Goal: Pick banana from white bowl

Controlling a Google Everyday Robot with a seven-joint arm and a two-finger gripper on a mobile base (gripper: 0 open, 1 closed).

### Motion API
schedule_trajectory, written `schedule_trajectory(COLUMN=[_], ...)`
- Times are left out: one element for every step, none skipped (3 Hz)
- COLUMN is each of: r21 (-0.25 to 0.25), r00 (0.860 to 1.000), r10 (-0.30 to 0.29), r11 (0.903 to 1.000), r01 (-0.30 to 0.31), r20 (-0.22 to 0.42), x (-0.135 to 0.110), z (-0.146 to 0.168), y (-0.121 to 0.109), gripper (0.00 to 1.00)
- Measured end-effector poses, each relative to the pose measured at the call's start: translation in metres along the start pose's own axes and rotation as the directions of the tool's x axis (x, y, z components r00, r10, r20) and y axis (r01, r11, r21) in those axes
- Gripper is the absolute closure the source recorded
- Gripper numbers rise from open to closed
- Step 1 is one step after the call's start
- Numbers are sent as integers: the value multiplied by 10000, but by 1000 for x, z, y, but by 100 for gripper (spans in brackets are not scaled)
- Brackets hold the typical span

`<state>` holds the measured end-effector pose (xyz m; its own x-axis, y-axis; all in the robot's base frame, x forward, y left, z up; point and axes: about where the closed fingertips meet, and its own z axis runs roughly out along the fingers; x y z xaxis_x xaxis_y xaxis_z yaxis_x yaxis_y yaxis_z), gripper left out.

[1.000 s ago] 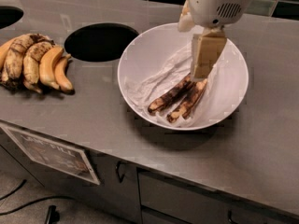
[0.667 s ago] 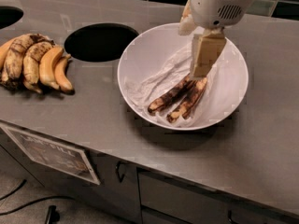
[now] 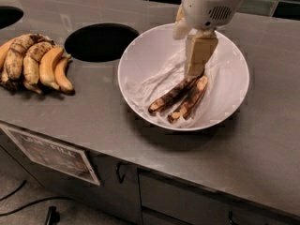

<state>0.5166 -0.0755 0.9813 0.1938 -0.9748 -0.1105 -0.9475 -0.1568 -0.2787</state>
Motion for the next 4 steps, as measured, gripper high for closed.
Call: schedule_trajectory(r21=[-174,-261,-262,-328], r00=[9996,9991,9987,9980], r10=[-279,-432,-509,-621], r11=[9995,9987,9984,9975], r01=[278,431,507,619], r20=[-27,-50,-67,-72], x=[-6,-7,-7,-7], z=[12,22,28,36], y=[-5,-9,-14,-19], gripper=[34,35,42,37])
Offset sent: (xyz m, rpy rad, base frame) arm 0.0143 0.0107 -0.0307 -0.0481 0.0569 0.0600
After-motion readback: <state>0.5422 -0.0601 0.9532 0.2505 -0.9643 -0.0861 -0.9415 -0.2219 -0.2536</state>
